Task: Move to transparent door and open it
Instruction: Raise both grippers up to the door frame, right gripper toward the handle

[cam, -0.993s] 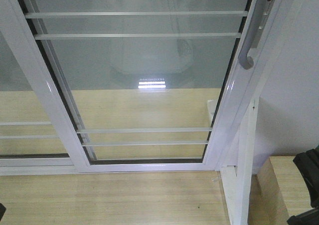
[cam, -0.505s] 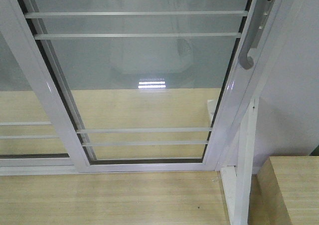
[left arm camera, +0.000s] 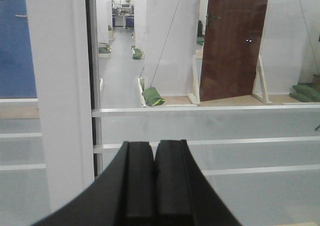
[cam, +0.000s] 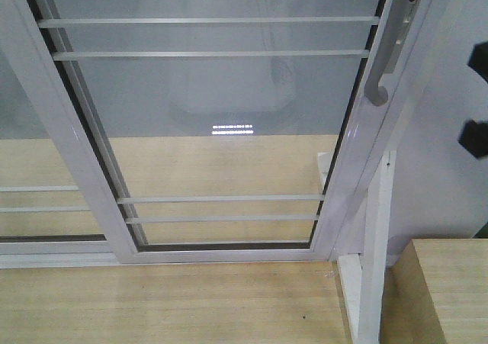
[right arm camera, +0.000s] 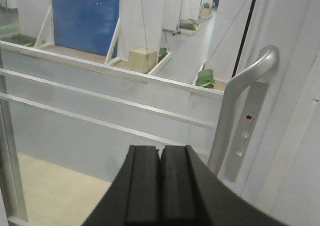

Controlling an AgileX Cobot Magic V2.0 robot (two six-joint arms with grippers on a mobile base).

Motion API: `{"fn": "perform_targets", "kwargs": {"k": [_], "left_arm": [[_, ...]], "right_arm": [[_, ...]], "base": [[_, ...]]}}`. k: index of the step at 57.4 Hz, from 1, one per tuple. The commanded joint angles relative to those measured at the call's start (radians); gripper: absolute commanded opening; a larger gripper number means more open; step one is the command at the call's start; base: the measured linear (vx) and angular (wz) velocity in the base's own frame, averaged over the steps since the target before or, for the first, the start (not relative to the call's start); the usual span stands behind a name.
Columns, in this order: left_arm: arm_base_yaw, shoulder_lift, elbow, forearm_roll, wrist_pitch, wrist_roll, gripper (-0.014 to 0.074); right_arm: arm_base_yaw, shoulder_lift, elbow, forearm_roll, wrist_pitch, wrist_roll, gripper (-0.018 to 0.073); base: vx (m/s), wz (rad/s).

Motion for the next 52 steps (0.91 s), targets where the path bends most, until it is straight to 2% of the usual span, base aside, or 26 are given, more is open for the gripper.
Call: {"fn": "perform_targets", "kwargs": {"k": [1, 8, 18, 31, 48, 52], "left_arm": [[0.001, 0.117, -0.097, -0.01, -0.143, -0.007, -0.0003], [0.001, 0.235, -0.142, -0.01, -0.206, -0.007, -0.0003], [0.001, 0.271, -0.145, -0.01, -0.242, -0.009, -0.0003], [-0.008, 0.268, -0.145, -0.01, -0.247, -0.009, -0.0003], [-0.008, 0.268, -0.145, -0.01, -0.257, -0.009, -0.0003], [-0.007, 0.268, -0.145, -0.01, -0.256, -0.009, -0.0003]], "right_arm": [[-0.002, 0.127, -0.108, -0.014, -0.136, 0.002, -0.0004], [-0.002, 0.29, -0.197, -0.014, -0.2, 0.002, -0.0004], [-0.002, 0.421, -0.275, -0.014, -0.223, -0.014, -0.0004], [-0.002, 0.451, -0.274, -0.005, -0.329, -0.015, -0.0004], [-0.003, 0.451, -0.272, -0.005, -0.325, -0.014, -0.0004], [-0.027, 0.451, -0.272, -0.003, -0.325, -0.012, -0.0004]], "base": [[0.0, 0.0], [0.0, 0.0], [0.0, 0.0], [0.0, 0.0], [0.0, 0.0], [0.0, 0.0]]}}
